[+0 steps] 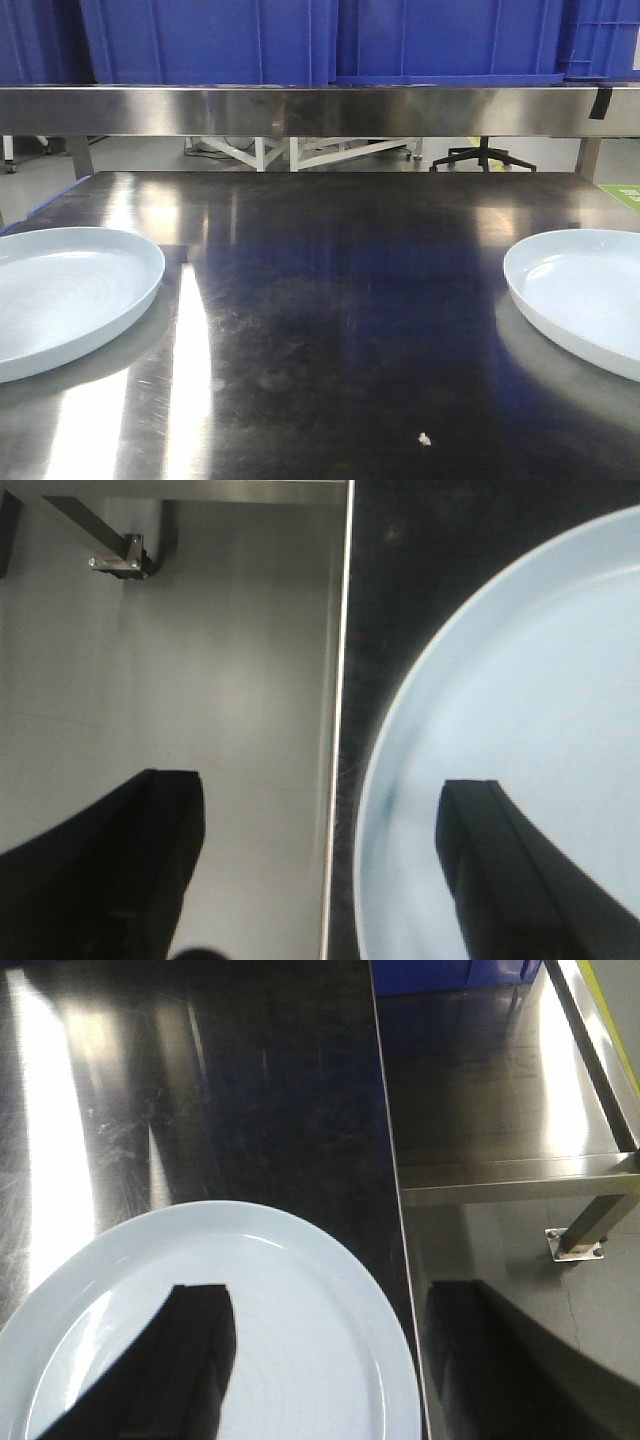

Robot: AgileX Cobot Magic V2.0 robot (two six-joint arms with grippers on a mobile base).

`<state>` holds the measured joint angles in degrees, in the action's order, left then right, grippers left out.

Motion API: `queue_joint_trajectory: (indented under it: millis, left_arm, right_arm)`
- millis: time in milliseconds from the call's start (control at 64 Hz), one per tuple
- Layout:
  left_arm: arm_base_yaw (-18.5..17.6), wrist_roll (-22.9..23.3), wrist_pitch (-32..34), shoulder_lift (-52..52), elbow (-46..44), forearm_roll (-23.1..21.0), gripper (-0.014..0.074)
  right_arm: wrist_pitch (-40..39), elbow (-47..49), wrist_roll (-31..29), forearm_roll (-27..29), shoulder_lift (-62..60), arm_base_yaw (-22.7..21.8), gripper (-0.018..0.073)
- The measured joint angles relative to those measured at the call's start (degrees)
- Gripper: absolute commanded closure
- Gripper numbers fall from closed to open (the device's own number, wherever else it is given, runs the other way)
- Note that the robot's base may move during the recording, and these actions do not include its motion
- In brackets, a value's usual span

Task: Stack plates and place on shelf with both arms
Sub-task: 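Grasp the rim of the plate nearest the left gripper and lift it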

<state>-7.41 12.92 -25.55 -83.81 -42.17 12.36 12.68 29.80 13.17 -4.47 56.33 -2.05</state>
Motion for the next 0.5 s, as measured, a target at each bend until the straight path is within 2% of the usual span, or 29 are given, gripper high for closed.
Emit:
queue_joint_trajectory:
  millis: [156,219,250,328,344,359,422,500]
  left_arm:
    - [0.0,0.1,1.2,-1.0,0.0,-0.2,0.0071]
    - [0.0,0.1,1.4,-1.0,0.0,-0.2,0.0125]
    - [0.0,0.1,1.6,-1.0,0.0,-0.3,0.0184]
    - [0.0,0.2,1.8,-1.2,0.0,-0.6,0.0452]
    - [0.0,0.2,1.8,-1.3,0.0,-0.7,0.0532]
    - [0.0,0.3,1.8,-1.3,0.0,-0.9,0.0538]
    - [0.0,0.3,2.0,-1.4,0.0,-1.2,0.0468]
    - [-0.4,0.3,1.8,-1.4,-0.3,-1.4,0.0489]
  right_arm:
    - [0.0,0.0,0.0,0.0,0.0,0.0,0.0041]
    - [0.0,0.0,0.0,0.0,0.0,0.0,0.0041]
    - [0.0,0.0,0.0,0.0,0.0,0.0,0.0041]
    - [0.0,0.0,0.0,0.0,0.0,0.0,0.0041]
    - [0.0,0.0,0.0,0.0,0.0,0.0,0.0041]
    - [0.0,0.0,0.0,0.0,0.0,0.0,0.0041]
    - [0.0,0.0,0.0,0.0,0.0,0.0,0.0041]
    - [0.0,0.0,0.0,0.0,0.0,0.0,0.0041]
